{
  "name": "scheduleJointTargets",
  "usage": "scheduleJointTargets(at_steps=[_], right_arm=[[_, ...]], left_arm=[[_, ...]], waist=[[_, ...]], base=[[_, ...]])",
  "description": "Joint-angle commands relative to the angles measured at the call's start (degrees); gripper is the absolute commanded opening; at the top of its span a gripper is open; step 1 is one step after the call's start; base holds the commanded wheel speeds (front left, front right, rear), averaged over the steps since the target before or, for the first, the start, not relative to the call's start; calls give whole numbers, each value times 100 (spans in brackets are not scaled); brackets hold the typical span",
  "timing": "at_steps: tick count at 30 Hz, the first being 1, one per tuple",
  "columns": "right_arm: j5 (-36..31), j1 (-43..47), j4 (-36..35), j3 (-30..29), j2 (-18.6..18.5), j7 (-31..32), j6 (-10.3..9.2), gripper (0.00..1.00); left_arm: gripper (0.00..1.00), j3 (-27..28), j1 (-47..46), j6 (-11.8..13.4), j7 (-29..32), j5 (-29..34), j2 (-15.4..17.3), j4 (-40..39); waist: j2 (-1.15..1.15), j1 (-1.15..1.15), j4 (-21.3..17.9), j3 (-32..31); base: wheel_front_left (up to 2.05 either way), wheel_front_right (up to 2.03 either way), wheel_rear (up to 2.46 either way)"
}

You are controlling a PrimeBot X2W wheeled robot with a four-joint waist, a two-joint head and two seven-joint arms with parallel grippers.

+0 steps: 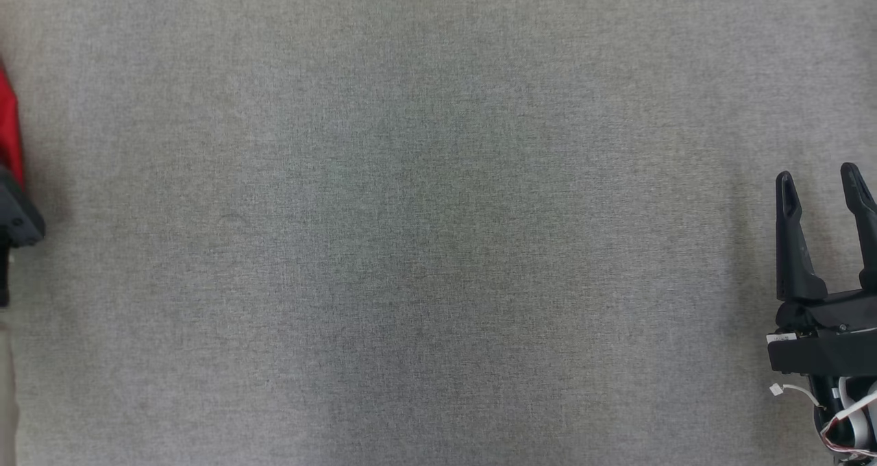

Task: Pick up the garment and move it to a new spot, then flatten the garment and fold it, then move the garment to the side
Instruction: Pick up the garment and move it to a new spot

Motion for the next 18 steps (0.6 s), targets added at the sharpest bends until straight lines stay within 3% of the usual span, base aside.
scheduleJointTargets(at_steps=[1,10,18], right_arm=[[-40,6,25,1,16,-7,-15,100],[-67,75,176,57,244,-7,-15,100],[-3,152,351,107,480,-7,-15,100]], left_arm=[[0,-69,34,30,-296,93,6,-37],[0,-246,-314,-21,-1548,201,92,-551],[0,-628,-723,-173,-1631,388,55,-1290]], waist=[[0,1,-11,-83],[0,1,-10,-645],[0,1,-108,-1084]], base=[[0,0,0],[0,0,0],[0,0,0]])
